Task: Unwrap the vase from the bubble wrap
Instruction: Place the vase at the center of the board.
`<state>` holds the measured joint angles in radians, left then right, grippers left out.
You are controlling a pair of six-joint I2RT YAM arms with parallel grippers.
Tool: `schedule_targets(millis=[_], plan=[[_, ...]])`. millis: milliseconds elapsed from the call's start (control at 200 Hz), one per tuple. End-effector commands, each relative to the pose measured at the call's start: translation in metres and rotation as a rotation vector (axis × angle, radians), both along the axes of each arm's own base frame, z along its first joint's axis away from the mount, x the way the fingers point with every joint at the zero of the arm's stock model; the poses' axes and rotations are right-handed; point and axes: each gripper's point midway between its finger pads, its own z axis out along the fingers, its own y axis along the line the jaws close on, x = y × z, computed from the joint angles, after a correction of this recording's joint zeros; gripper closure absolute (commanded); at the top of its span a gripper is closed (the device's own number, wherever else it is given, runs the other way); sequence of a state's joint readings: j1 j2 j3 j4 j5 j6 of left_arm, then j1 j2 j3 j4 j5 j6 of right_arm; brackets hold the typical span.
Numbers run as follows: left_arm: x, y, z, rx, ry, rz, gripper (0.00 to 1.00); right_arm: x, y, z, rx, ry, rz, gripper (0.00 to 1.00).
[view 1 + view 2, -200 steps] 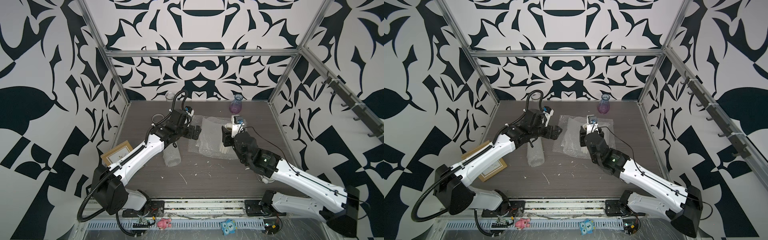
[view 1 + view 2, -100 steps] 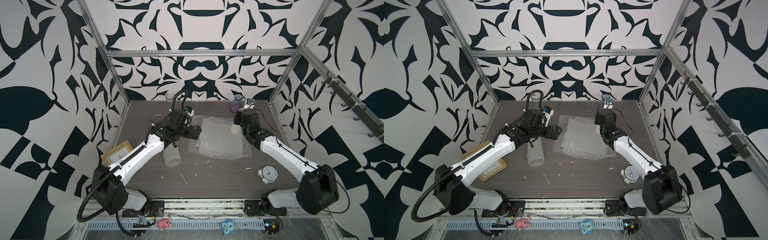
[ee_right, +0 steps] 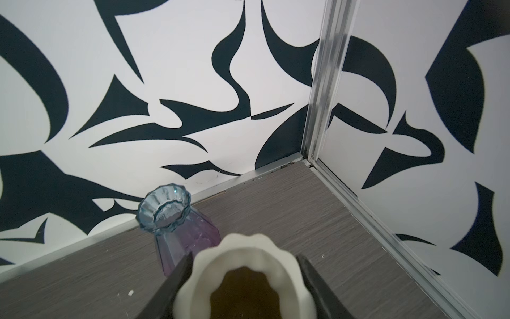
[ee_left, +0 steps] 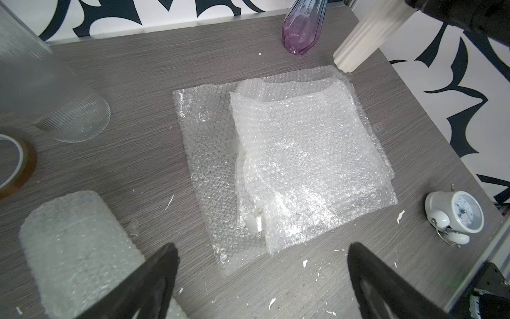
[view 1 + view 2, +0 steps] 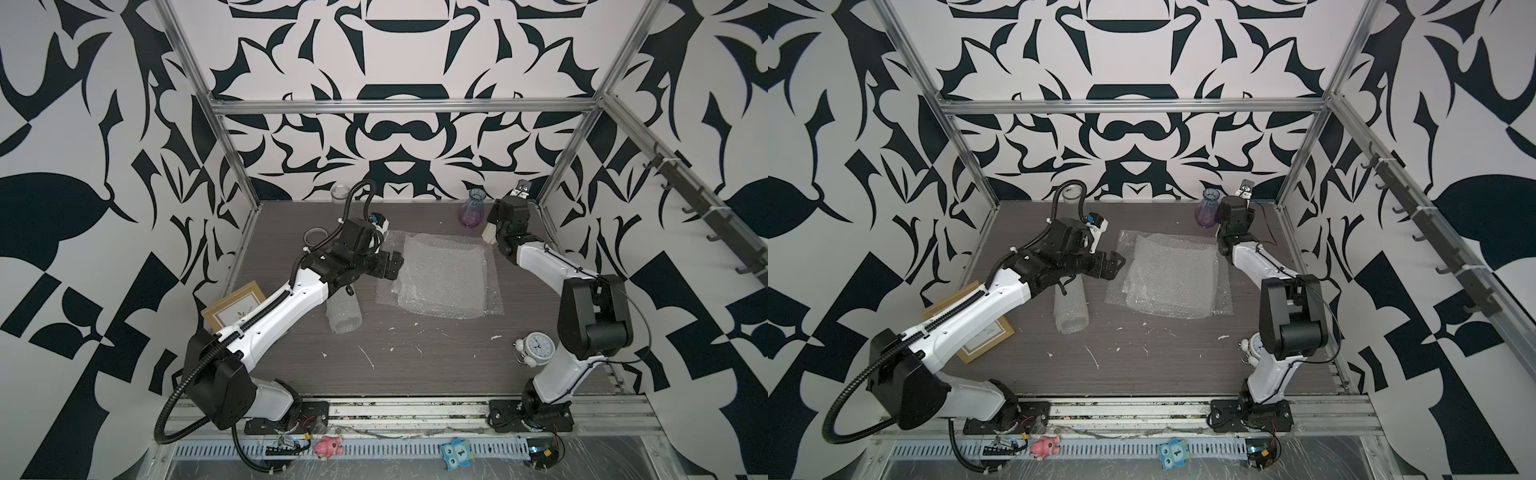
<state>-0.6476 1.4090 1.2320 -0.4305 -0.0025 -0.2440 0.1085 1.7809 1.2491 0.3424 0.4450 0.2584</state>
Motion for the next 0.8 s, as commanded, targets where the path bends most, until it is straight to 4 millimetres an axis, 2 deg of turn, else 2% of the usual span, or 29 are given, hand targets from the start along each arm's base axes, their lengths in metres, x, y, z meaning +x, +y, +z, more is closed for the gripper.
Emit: schedule_targets(millis=[0,235,320,435,795], plan=[[-0.001,-0.002,0.004,-0.021,-0.003,-0.004,0.01,0.019,-0.004,0.091,0.007,-0.279,-0.008,0.78],[-0.001,-0.002,0.005,-0.021,-0.005,-0.007,0.01,0.059,-0.015,0.083,-0.040,-0.270,-0.014,0.79],[0.001,0.000,0.004,-0.023,-0.002,-0.001,0.01,0.069,-0.018,0.082,-0.068,-0.264,-0.015,0.79],[0.003,0.000,0.003,-0.027,0.006,0.001,0.01,0.081,-0.026,0.072,-0.090,-0.236,-0.023,0.79],[0.005,-0.001,-0.007,-0.013,0.027,0.003,0.01,0.092,-0.045,0.048,-0.128,-0.183,-0.033,0.79]])
